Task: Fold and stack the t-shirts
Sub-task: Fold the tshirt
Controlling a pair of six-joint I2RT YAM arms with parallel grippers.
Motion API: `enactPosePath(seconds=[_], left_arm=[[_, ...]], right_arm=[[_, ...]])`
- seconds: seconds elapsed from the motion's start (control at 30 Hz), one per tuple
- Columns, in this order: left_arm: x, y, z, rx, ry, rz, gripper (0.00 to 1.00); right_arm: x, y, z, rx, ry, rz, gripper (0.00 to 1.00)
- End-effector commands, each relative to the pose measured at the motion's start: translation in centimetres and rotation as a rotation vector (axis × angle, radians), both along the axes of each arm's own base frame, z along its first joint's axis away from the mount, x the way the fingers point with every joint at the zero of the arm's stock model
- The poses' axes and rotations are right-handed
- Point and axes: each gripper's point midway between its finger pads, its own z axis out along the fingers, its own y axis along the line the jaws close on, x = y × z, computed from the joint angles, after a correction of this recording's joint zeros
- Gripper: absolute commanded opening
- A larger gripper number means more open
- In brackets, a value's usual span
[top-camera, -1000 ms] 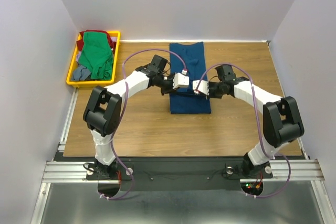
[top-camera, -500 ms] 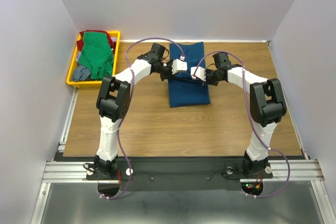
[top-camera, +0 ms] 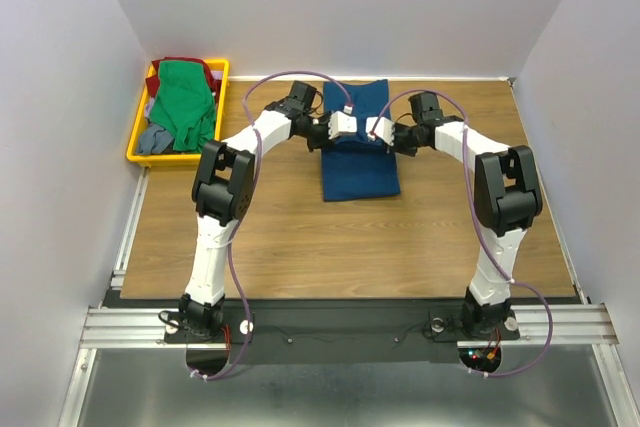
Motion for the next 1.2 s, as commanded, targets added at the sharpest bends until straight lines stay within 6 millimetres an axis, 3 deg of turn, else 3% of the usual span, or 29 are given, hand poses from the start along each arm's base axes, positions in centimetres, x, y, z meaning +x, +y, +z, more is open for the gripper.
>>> enactPosePath(seconds=[0.0,0.2,0.33,0.43,0.47,0.53,0.67,0.73,0.77,0.8,0.87,0.97,1.0,1.1,1.17], left_arm=[[1.5,-0.3,4.6,-0.06,-0.093,-0.005,0.0],[2.4,-0.3,3.6,-0.044,-0.094,0.013,0.01],[3.8,-0.5,3.8,-0.04,-0.109,0.057,0.11],[4.2,-0.4,3.5,-0.037,-0.1,0.079,0.24],[4.1,-0.3,3.4,-0.033,-0.094,0.082,0.27],[4.4,0.2,3.7,-0.025,-0.102,0.097,0.3],[5.3,1.5,7.9,-0.122,-0.093,0.209,0.36],[5.0,2.1,9.2,-0.158,-0.073,0.238,0.45],[4.9,2.7,11.6,-0.214,-0.07,0.283,0.46],[4.4,2.6,12.7,-0.25,-0.055,0.283,0.46],[3.2,2.6,14.8,-0.339,0.009,0.353,0.46],[0.8,1.6,15.1,-0.43,0.189,0.38,0.43],[-0.1,1.2,14.5,-0.449,0.26,0.368,0.4],[-1.0,0.2,13.3,-0.51,0.425,0.405,0.34],[-1.6,-0.3,11.4,-0.538,0.552,0.444,0.33]], right_arm=[[2.4,-0.7,3.8,0.026,-0.104,-0.028,0.01],[3.1,-0.8,2.6,0.026,-0.084,-0.044,0.01],[3.8,-1.6,1.2,-0.001,-0.066,-0.08,0.02],[4.8,-1.7,1.1,0.01,-0.057,-0.135,0.28],[5.7,-1.5,2.3,0.028,-0.079,-0.157,0.4],[6.3,-1.5,3.8,0.066,-0.082,-0.211,0.43],[7.0,-2.0,7.7,0.148,-0.104,-0.321,0.48],[6.6,-2.1,8.9,0.201,-0.084,-0.386,0.5],[6.1,-2.3,10.6,0.234,-0.093,-0.406,0.5],[5.3,-2.0,10.4,0.272,-0.051,-0.438,0.52],[4.1,-1.8,11.9,0.326,-0.032,-0.459,0.52],[2.3,-0.1,12.0,0.445,0.099,-0.493,0.42],[1.5,1.0,12.1,0.515,0.182,-0.496,0.35],[0.1,2.9,10.5,0.599,0.363,-0.519,0.26],[-0.6,4.2,9.6,0.65,0.474,-0.499,0.23]])
